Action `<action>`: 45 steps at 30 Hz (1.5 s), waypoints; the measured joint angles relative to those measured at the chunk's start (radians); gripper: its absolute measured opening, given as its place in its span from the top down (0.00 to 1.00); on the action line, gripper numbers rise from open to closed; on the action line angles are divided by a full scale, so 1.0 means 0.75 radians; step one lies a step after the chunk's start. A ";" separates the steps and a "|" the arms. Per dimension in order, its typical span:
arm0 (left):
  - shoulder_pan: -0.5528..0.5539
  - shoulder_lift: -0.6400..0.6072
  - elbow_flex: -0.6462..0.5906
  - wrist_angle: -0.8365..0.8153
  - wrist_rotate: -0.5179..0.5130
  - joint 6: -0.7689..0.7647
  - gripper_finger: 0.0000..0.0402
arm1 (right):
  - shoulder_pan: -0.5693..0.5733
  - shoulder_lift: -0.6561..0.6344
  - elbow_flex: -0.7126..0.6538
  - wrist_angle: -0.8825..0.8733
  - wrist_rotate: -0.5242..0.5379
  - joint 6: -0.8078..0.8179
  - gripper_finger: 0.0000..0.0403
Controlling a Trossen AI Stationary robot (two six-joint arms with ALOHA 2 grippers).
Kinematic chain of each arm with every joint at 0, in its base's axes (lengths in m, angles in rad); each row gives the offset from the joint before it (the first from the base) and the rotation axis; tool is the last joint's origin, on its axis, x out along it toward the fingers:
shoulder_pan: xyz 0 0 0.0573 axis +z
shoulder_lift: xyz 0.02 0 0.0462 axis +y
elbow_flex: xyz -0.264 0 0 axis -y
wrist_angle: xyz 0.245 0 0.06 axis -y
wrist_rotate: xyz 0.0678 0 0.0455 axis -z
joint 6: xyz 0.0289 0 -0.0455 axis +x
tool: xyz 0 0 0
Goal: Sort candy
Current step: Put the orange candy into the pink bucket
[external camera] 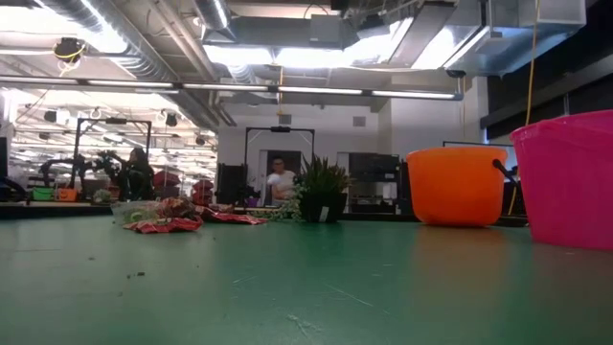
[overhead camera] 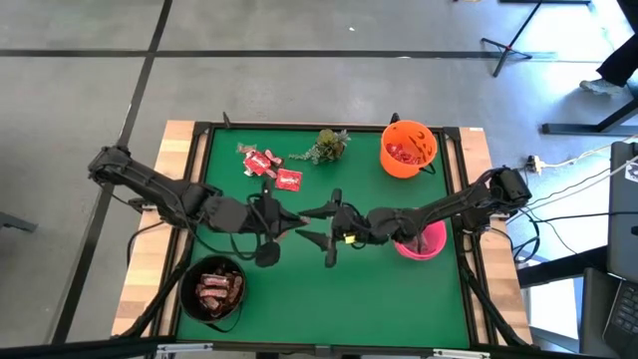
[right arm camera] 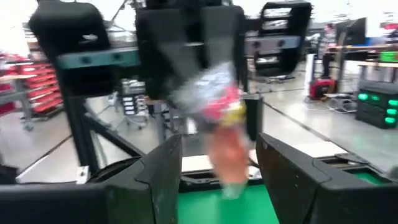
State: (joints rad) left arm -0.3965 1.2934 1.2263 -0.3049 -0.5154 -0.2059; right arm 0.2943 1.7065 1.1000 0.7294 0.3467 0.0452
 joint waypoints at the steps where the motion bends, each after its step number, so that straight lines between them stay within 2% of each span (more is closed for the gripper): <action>1: 0.000 0.012 0.000 0.020 0.003 0.014 1.00 | 0.000 0.000 0.000 -0.014 0.027 0.000 0.50; 5: 0.000 0.043 0.000 0.090 0.010 0.059 1.00 | 0.000 0.000 0.000 -0.070 0.048 0.000 0.59; 11: 0.002 0.043 0.000 0.104 0.013 0.070 1.00 | 0.001 0.000 -0.001 -0.113 0.041 -0.007 0.86; 14: -0.003 0.042 0.000 0.127 0.014 0.062 1.00 | 0.001 -0.001 -0.001 -0.101 -0.009 -0.008 0.97; 19: -0.008 0.040 0.000 0.145 0.012 0.068 0.95 | 0.010 -0.013 -0.001 -0.099 -0.034 -0.010 0.96; 22: -0.008 0.032 0.000 0.157 0.010 0.075 0.90 | 0.031 -0.023 -0.001 -0.114 -0.032 -0.032 0.99; 30: -0.059 -0.093 0.000 0.148 -0.020 0.130 0.73 | 0.123 -0.141 -0.001 -0.337 0.096 -0.072 1.00; 34: -0.126 -0.174 0.002 0.102 -0.107 0.141 0.67 | 0.190 -0.256 0.000 -0.579 0.191 -0.071 1.00; 39: -0.226 -0.252 0.002 -0.066 -0.248 0.052 0.65 | 0.305 -0.452 0.000 -1.095 0.341 0.035 1.00; 42: -0.265 -0.254 0.002 -0.210 -0.331 -0.061 0.65 | 0.348 -0.583 0.001 -1.427 0.359 0.204 1.00; 45: -0.287 -0.237 0.002 -0.338 -0.358 -0.165 0.66 | 0.350 -0.686 0.047 -1.819 0.274 0.518 1.00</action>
State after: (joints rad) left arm -0.6115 1.1153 1.2278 -0.5585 -0.7841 -0.3297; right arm 0.5568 1.1921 1.1356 -0.6347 0.5524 0.4338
